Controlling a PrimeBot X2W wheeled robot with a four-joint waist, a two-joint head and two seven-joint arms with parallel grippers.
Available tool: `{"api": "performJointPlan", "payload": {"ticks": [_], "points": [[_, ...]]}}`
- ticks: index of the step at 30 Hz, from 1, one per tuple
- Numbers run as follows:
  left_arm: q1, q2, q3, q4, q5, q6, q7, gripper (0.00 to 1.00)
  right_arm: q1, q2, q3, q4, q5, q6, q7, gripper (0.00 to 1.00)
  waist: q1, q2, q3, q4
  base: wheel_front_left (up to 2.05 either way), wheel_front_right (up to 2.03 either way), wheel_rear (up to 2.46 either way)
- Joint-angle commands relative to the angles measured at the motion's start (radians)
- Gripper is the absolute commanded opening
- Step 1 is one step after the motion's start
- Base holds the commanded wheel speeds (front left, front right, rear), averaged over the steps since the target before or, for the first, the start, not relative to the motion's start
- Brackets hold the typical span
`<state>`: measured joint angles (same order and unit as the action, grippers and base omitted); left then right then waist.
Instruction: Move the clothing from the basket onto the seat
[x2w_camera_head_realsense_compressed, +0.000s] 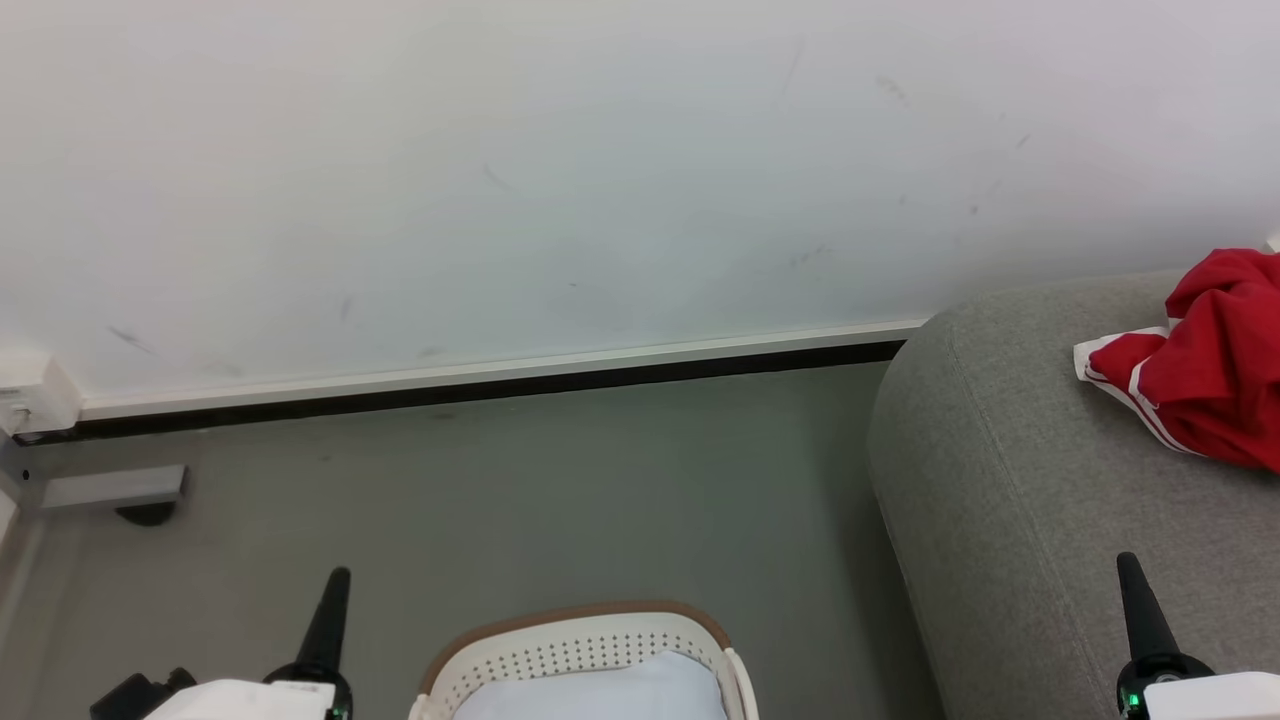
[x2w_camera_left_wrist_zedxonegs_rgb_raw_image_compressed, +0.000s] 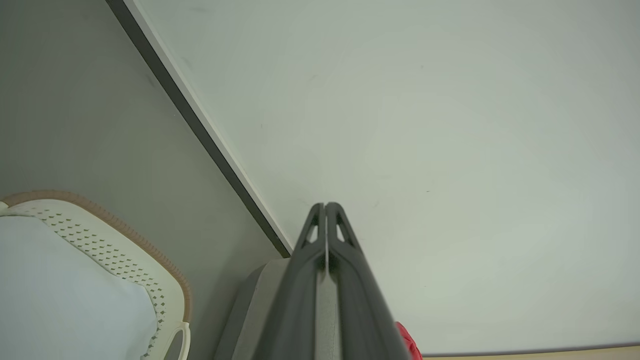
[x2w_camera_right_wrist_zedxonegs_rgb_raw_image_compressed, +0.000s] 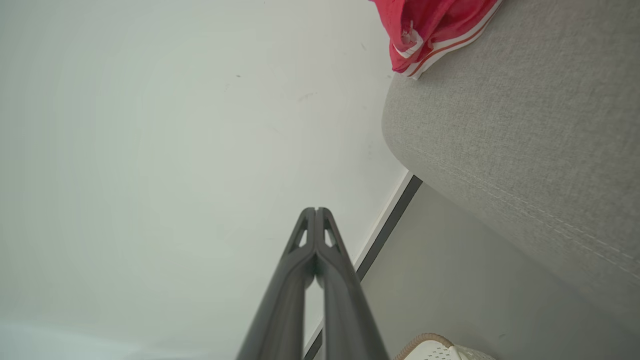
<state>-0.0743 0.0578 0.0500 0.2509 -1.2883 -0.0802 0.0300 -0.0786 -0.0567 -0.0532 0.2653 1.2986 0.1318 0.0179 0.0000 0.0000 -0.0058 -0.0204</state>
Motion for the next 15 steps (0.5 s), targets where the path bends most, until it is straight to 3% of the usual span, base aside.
{"api": "performJointPlan", "payload": {"ticks": [1,15], "points": [[-0.015,0.002,0.008,-0.007,-0.032,-0.009,0.006,0.0,-0.017,-0.005,-0.006,-0.008,0.024,-0.001,0.007,0.0,0.0,0.0,0.0,0.001,0.0,0.0,0.0],[-0.025,-0.001,0.031,-0.007,-0.144,-0.026,0.038,0.0,-0.025,-0.004,-0.025,-0.015,0.139,-0.002,0.039,0.0,0.0,0.0,0.003,0.007,0.0,0.0,0.0]]}}
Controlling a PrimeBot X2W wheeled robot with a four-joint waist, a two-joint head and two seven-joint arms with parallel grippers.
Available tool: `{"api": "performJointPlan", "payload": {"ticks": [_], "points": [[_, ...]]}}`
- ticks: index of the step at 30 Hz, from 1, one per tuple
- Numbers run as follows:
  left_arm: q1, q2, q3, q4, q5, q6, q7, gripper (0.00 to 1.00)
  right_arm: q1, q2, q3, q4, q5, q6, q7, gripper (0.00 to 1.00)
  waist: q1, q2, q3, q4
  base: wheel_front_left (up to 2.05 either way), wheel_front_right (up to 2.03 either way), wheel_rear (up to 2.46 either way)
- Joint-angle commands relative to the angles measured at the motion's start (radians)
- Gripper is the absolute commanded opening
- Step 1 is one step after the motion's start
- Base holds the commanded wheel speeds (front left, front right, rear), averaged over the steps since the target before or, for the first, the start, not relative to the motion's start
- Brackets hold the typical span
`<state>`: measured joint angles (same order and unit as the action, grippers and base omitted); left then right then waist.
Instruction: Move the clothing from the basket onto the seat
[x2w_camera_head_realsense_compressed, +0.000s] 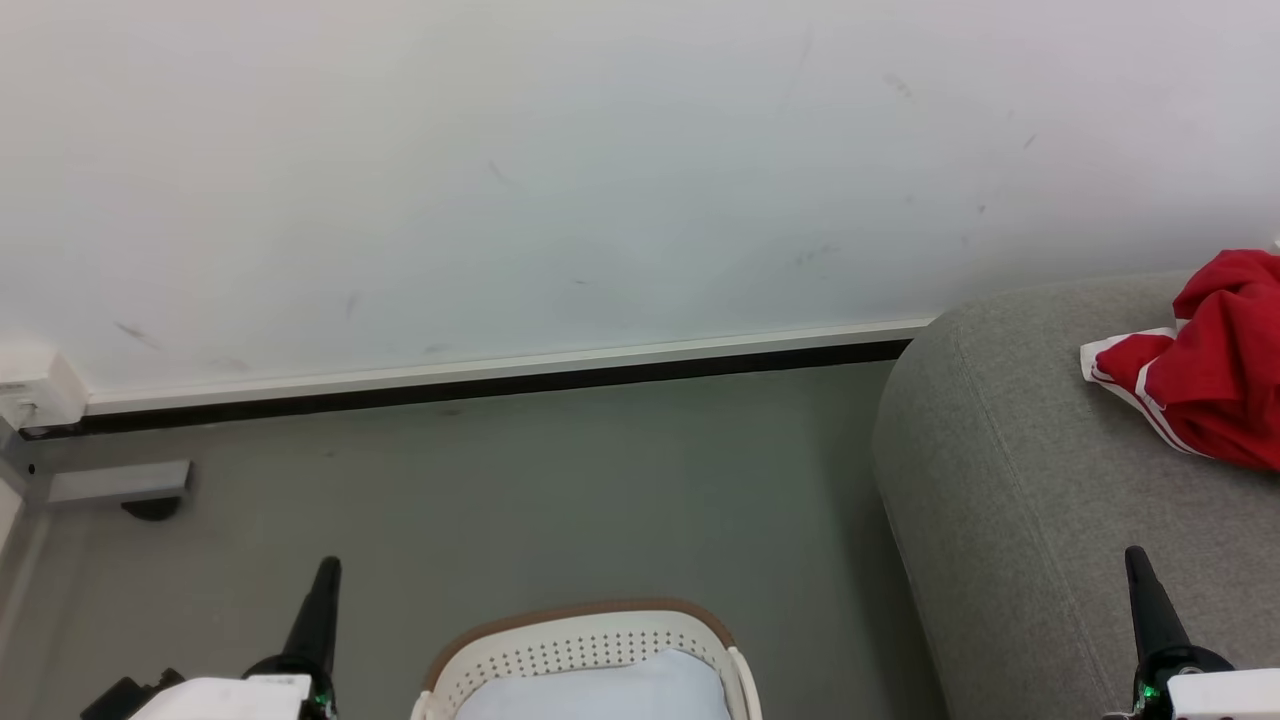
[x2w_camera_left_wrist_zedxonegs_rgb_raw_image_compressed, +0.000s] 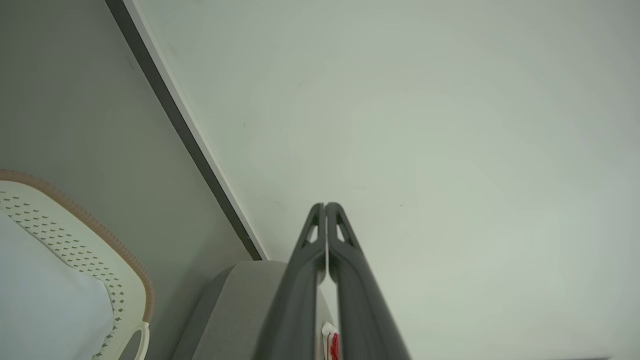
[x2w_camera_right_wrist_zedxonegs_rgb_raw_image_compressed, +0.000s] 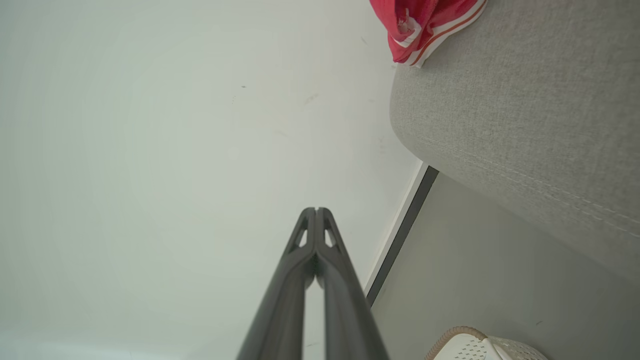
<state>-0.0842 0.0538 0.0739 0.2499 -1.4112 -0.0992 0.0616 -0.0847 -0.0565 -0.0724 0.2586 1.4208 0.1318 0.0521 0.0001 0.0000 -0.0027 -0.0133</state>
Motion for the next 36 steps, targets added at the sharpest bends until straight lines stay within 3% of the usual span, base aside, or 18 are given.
{"api": "performJointPlan", "payload": {"ticks": [1,27,36], "points": [[-0.016,0.002,0.008,-0.006,-0.03,-0.008,0.009,0.0,-0.019,-0.004,-0.007,-0.009,0.024,-0.002,0.007,0.0,-0.0001,0.0,0.0,0.001,0.0,0.0,0.0],[-0.03,-0.003,0.044,-0.006,-0.209,-0.036,0.056,0.0,-0.029,-0.002,-0.035,-0.018,0.204,-0.002,0.058,0.0,-0.0001,0.0,0.006,0.013,0.0,0.0,0.0],[-0.029,-0.003,0.044,-0.006,-0.208,-0.034,0.056,0.0,-0.029,-0.001,-0.036,-0.017,0.199,-0.002,0.06,0.0,-0.0001,0.0,0.006,0.013,0.0,0.0,0.0]]}}
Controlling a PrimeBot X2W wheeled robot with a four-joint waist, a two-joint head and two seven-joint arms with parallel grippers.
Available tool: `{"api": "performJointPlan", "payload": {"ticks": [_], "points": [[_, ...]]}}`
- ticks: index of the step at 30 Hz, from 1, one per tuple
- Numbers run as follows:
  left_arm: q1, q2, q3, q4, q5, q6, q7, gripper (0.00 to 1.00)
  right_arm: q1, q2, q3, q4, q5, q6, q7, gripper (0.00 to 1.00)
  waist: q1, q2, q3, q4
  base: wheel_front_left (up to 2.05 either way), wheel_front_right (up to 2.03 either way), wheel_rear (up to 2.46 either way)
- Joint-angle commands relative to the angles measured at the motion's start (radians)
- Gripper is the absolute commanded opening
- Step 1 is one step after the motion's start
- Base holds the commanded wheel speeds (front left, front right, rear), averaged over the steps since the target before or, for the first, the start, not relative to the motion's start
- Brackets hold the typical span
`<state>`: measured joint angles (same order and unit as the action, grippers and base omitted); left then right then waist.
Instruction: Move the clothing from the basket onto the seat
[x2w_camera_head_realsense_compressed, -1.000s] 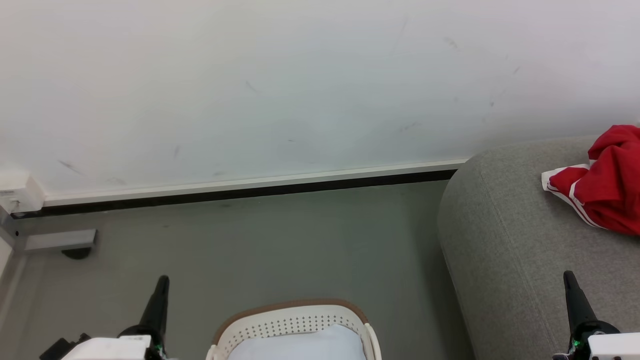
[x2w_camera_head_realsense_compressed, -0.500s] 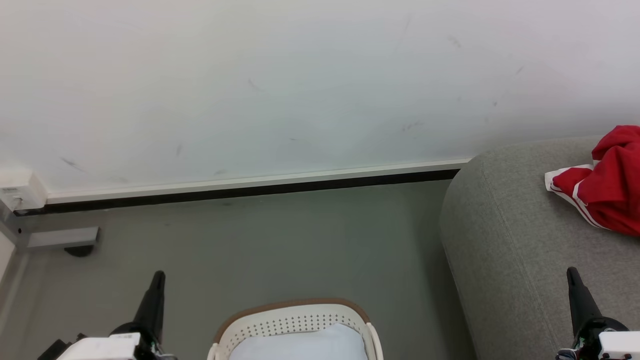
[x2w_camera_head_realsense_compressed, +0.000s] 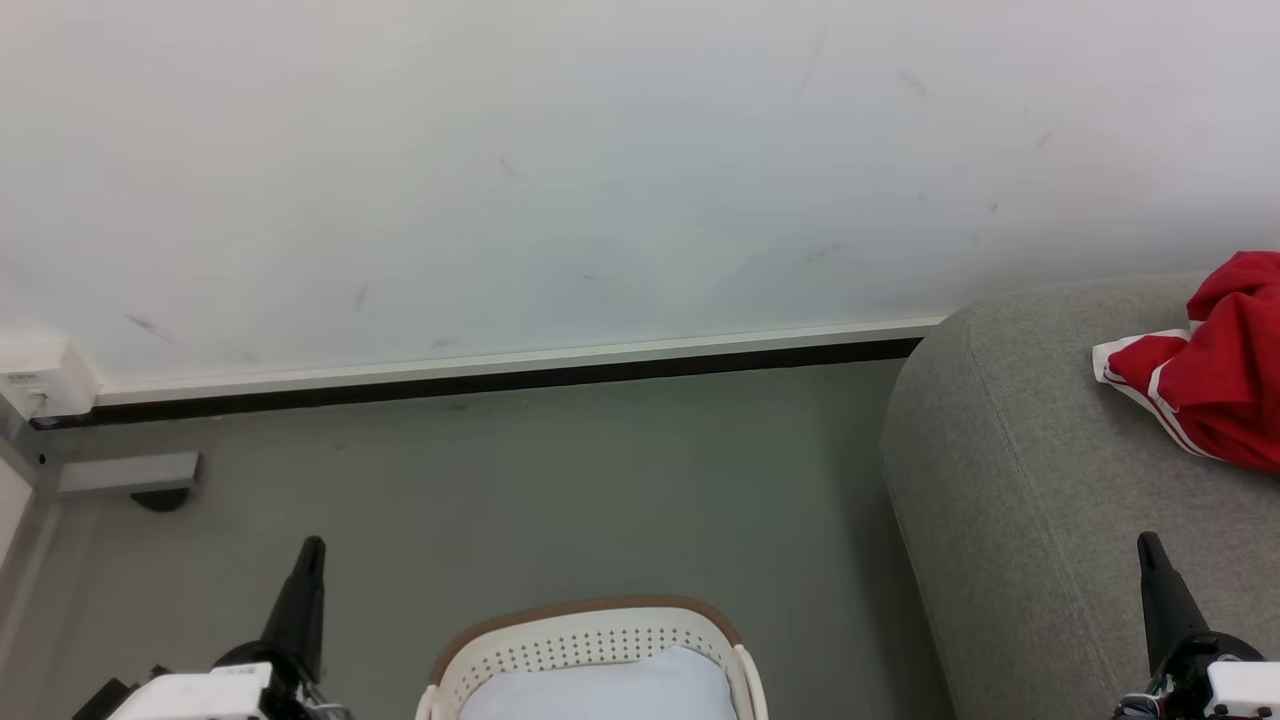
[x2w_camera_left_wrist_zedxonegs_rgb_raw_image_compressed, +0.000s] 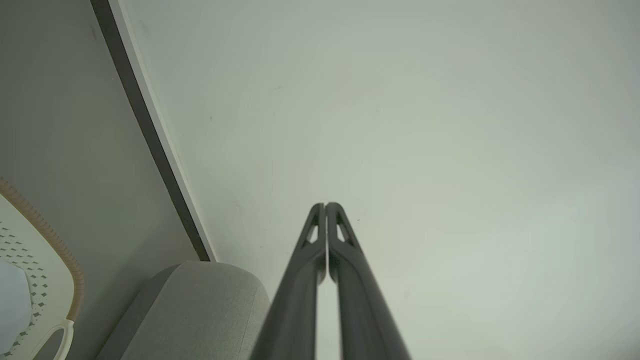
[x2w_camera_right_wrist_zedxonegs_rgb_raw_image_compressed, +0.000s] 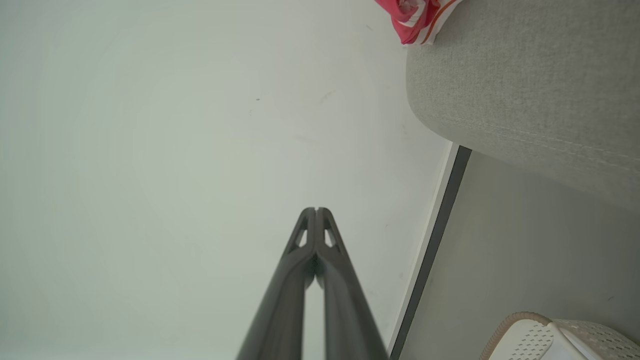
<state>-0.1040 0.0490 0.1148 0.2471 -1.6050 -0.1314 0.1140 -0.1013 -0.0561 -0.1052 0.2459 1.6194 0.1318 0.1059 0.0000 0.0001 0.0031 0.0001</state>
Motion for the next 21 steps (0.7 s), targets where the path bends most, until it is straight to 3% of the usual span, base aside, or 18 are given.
{"api": "performJointPlan", "payload": {"ticks": [1,21], "points": [[-0.01,0.002,0.003,-0.003,-0.014,-0.001,0.004,0.0,-0.012,-0.001,-0.004,-0.004,0.0,-0.002,0.006,0.0,0.0,-0.0001,0.0,0.0,0.0,0.0,0.0],[-0.009,0.002,0.003,-0.003,-0.014,-0.001,0.004,0.0,-0.012,0.001,-0.006,-0.004,-0.003,-0.002,0.006,0.0,0.0,-0.0001,0.0,0.0,0.0,0.0,0.0]]}}
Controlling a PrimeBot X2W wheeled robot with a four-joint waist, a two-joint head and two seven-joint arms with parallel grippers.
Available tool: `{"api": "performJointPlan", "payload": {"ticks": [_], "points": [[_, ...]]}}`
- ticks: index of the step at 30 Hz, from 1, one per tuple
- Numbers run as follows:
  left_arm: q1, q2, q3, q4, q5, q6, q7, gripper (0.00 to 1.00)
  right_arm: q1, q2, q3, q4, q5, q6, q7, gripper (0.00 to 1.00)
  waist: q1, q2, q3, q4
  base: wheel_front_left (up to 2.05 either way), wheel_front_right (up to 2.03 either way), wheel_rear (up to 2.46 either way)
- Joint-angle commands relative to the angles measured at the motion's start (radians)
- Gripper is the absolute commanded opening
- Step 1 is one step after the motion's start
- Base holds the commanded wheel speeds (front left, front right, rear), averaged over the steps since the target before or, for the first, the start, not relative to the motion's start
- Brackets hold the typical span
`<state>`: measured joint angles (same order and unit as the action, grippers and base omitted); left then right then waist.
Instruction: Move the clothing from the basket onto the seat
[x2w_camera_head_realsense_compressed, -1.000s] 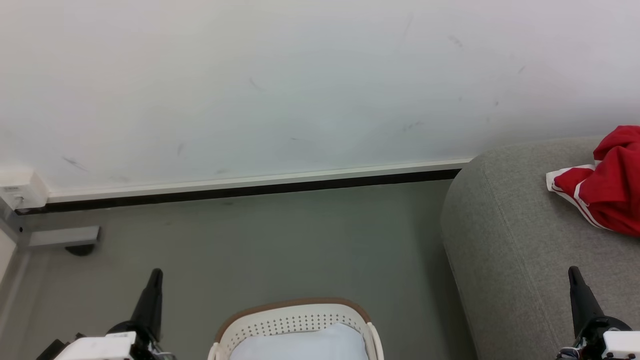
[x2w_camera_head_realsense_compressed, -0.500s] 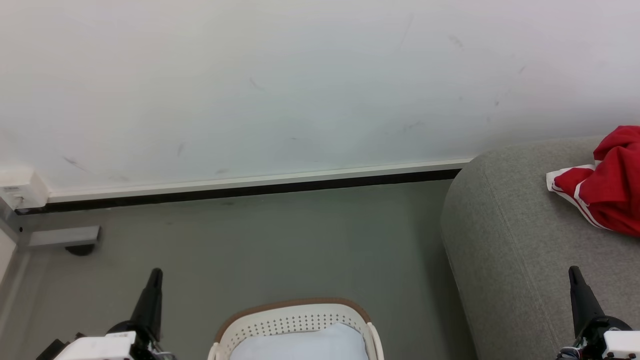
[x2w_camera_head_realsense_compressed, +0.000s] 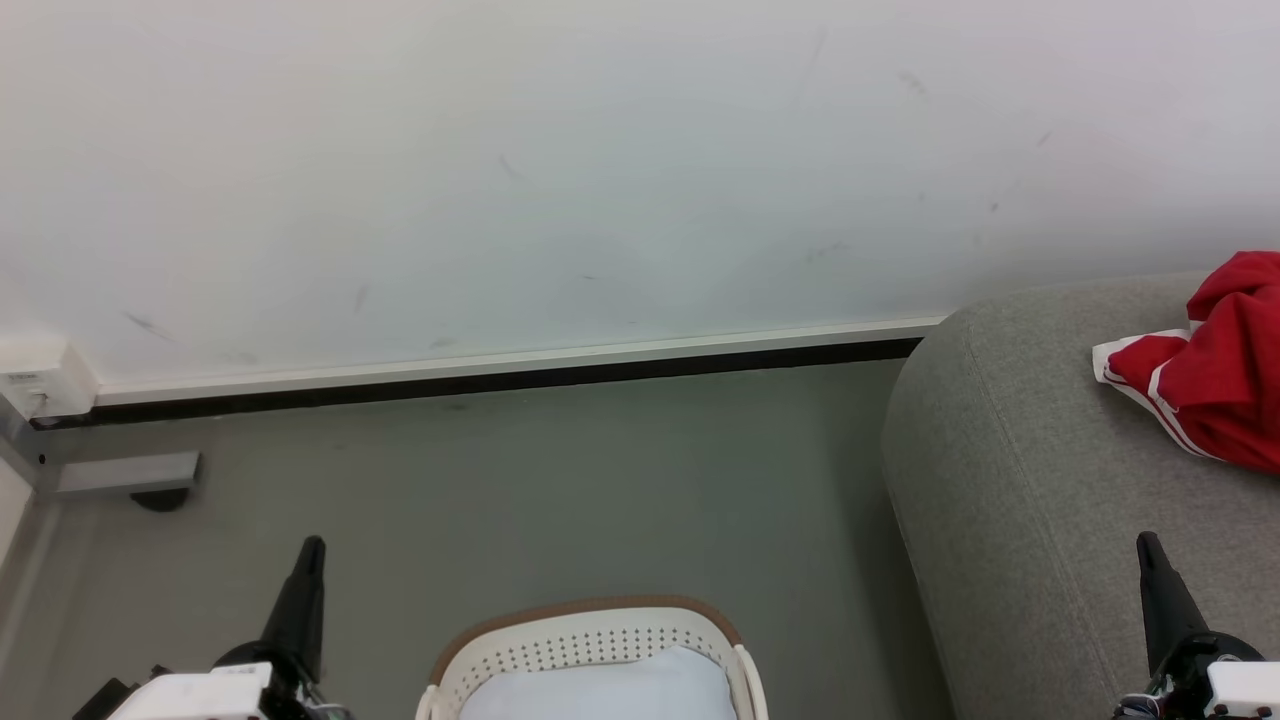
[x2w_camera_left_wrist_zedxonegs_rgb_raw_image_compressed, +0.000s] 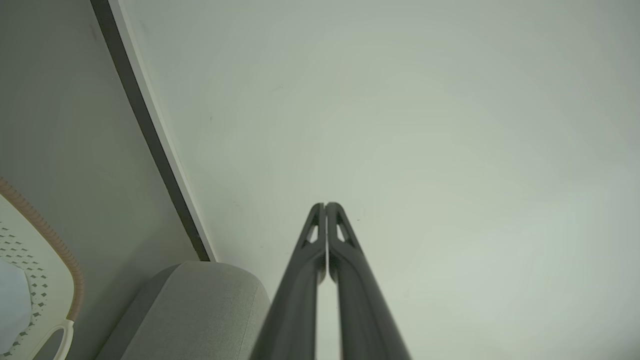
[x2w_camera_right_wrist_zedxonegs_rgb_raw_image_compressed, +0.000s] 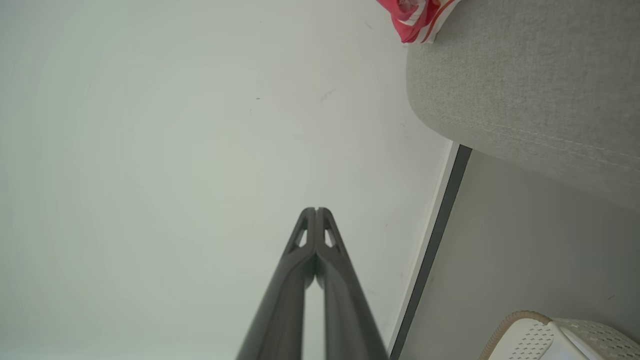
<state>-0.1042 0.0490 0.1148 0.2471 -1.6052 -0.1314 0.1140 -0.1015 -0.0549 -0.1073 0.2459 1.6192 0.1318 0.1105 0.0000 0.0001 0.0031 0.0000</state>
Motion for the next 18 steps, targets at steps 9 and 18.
{"api": "performJointPlan", "payload": {"ticks": [9,18], "points": [[-0.009,0.002,0.003,-0.003,-0.014,-0.001,0.004,0.0,-0.012,0.001,-0.005,-0.004,-0.004,-0.002,0.001,0.0,0.0,-0.0001,0.0,0.0,0.0,0.0,0.0],[-0.009,0.002,0.002,-0.003,-0.014,-0.001,0.004,0.0,-0.012,0.001,-0.006,-0.004,-0.005,-0.002,0.002,0.0,0.0,-0.0001,0.0,0.0,0.0,0.0,0.0]]}}
